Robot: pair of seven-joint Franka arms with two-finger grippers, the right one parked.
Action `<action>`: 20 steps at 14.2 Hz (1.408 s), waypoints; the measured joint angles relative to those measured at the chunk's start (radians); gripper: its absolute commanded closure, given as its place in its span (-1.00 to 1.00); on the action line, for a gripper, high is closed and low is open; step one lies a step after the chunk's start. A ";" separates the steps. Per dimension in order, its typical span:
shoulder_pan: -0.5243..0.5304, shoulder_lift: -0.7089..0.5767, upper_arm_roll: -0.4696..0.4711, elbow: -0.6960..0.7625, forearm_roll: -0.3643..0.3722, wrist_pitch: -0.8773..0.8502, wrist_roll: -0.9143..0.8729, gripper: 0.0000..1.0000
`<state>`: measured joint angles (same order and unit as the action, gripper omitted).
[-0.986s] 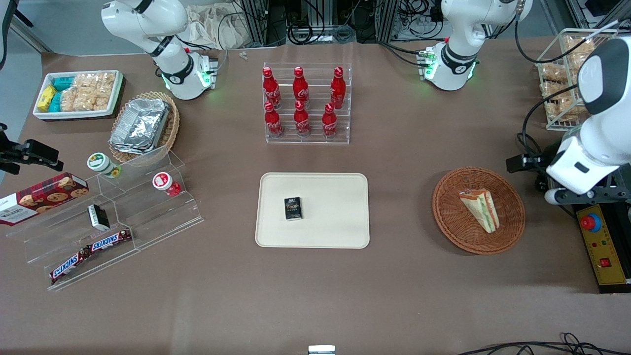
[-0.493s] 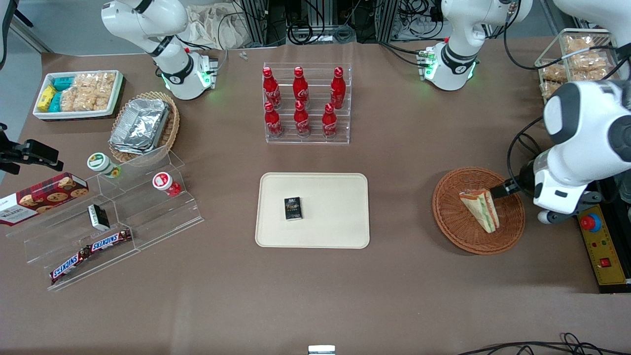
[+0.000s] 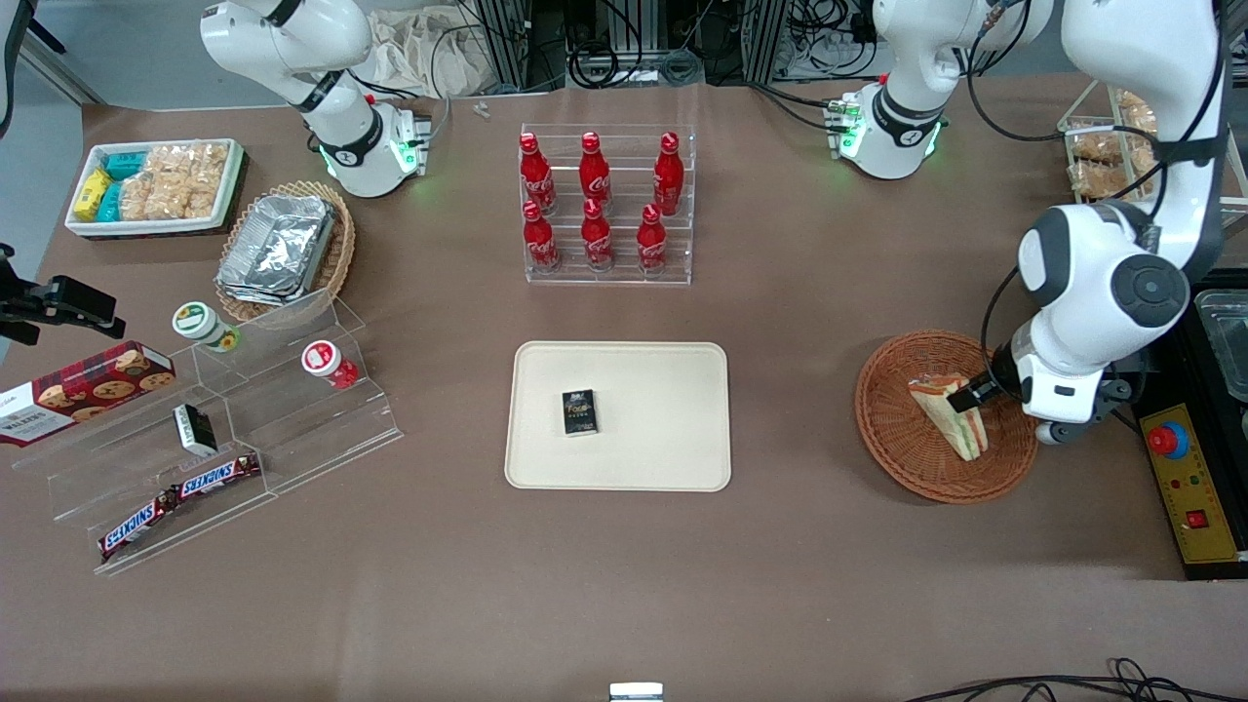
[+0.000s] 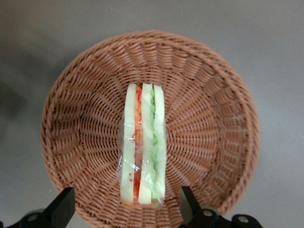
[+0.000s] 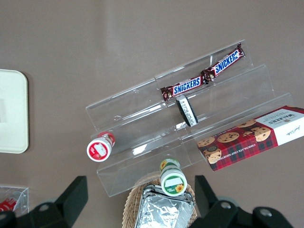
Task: Place sandwich from basket to tray
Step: 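Lower the left gripper and close it on the wrapped sandwich, then lift the sandwich and carry it with the left gripper to the cream tray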
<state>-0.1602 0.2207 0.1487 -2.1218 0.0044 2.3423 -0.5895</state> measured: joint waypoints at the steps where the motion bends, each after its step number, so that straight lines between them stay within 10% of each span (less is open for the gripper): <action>1: 0.000 0.013 0.000 -0.012 0.000 0.026 -0.011 -1.00; 7: 0.000 0.081 0.000 -0.017 0.000 0.088 -0.045 -0.91; 9: 0.000 0.105 0.000 -0.017 -0.004 0.101 -0.049 0.99; 20: -0.009 0.046 -0.038 0.183 -0.006 -0.173 -0.039 1.00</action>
<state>-0.1694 0.2667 0.1106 -1.9391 -0.0014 2.1693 -0.6288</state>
